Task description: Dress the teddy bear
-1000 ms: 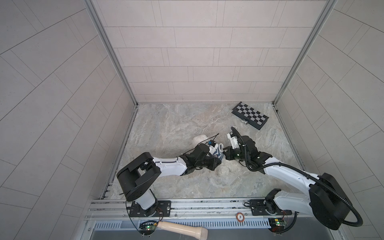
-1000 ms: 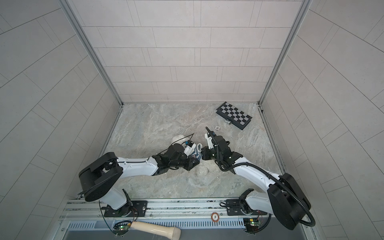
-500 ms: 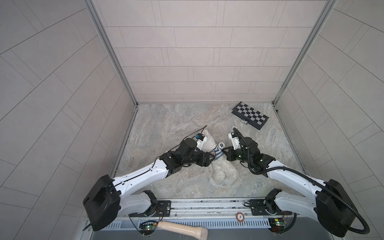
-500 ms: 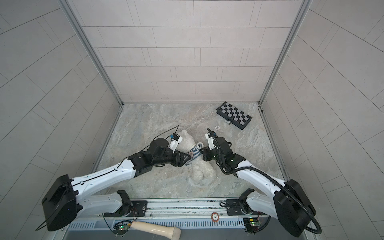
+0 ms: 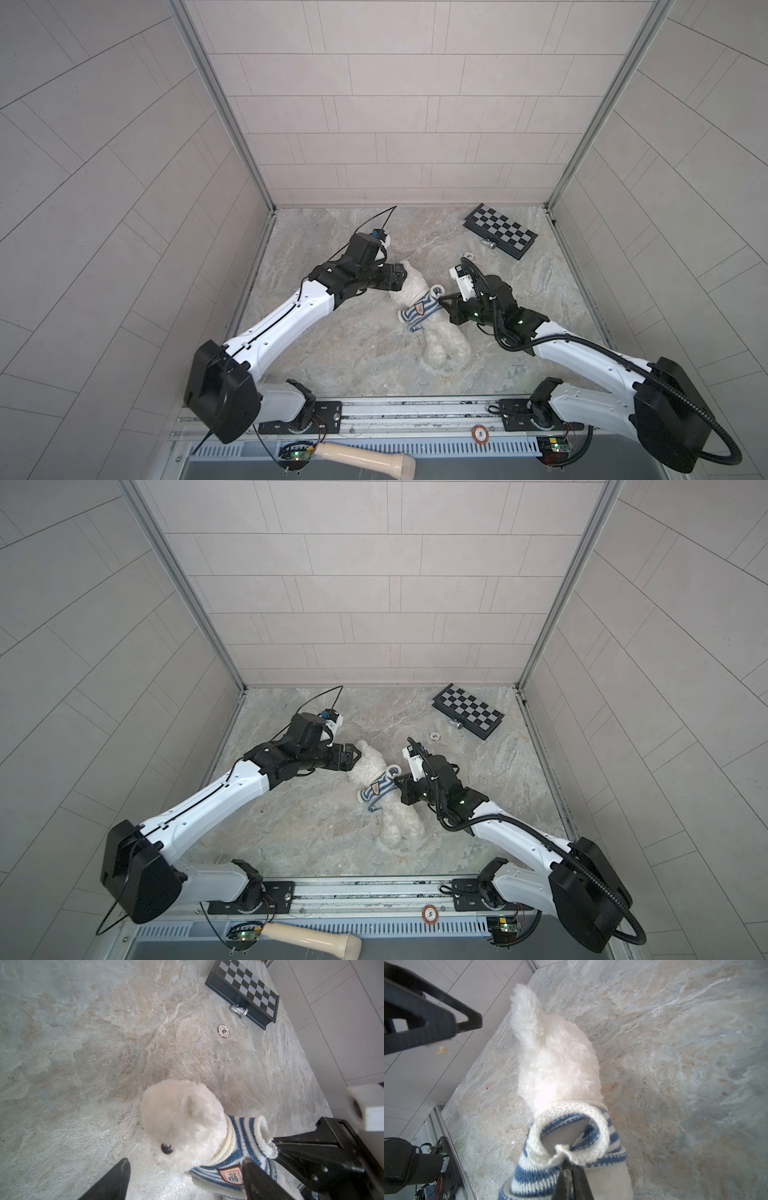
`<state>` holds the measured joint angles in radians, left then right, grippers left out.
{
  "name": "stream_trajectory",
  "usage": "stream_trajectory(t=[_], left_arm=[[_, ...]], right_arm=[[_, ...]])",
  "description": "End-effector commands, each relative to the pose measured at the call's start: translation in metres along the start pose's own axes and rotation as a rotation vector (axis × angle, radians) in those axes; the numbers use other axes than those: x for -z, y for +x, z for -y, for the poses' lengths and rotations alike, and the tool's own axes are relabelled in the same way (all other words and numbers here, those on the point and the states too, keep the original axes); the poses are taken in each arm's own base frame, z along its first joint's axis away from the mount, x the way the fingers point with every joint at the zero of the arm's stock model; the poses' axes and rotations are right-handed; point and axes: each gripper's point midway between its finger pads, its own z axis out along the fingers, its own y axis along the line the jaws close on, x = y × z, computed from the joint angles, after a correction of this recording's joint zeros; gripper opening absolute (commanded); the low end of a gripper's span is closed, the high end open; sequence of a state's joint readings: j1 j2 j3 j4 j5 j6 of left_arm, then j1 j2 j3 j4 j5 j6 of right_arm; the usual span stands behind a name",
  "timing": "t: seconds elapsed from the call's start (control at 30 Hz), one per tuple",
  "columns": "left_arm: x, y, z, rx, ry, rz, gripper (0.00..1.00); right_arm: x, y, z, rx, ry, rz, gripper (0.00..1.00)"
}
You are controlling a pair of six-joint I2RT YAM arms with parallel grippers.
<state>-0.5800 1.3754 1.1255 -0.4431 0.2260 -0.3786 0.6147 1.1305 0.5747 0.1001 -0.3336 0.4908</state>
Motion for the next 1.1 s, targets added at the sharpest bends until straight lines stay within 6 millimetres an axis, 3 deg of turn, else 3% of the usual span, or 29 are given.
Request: stream_trajectory(t=[0.0,0.17,0.27,0.3,0.37,0.5,0.63,0.73,0.8,1.07], left_arm=[[-0.009,-0.009,0.005,-0.029,0.008,-0.022,0.84],[-0.037,-0.001,-0.001,-0.017,-0.022,-0.085,0.66],[-0.045,0.010,-0.006,-0.019,-0.056,-0.118,0.57],[-0.046,0.013,-0.006,-0.015,-0.053,-0.118,0.54],[-0.048,0.014,-0.004,-0.003,-0.041,-0.112,0.52],[-0.049,0.008,-0.003,0.000,-0.043,-0.090,0.52],[-0.046,-0.001,-0.002,-0.017,-0.055,-0.065,0.66],[-0.052,-0.002,-0.002,-0.022,-0.058,-0.079,0.64],[-0.058,0.000,-0.002,-0.020,-0.054,-0.091,0.58],[-0.062,0.001,-0.005,-0.004,-0.063,-0.073,0.09]], right_arm=[[0.000,-0.010,-0.011,0.049,-0.020,0.008,0.00],[-0.002,-0.006,-0.008,0.060,-0.008,-0.005,0.00],[-0.003,-0.003,-0.007,0.068,-0.001,-0.017,0.00],[-0.002,-0.014,-0.013,0.078,-0.013,0.002,0.00],[-0.004,-0.013,-0.014,0.086,-0.014,-0.006,0.00],[-0.005,-0.011,-0.013,0.092,-0.011,-0.015,0.00],[-0.003,-0.010,-0.014,0.118,0.003,-0.025,0.00],[-0.002,-0.010,-0.014,0.131,0.012,-0.033,0.00],[-0.002,-0.010,-0.015,0.139,0.011,-0.035,0.00],[0.000,-0.009,-0.016,0.176,0.030,-0.067,0.00]])
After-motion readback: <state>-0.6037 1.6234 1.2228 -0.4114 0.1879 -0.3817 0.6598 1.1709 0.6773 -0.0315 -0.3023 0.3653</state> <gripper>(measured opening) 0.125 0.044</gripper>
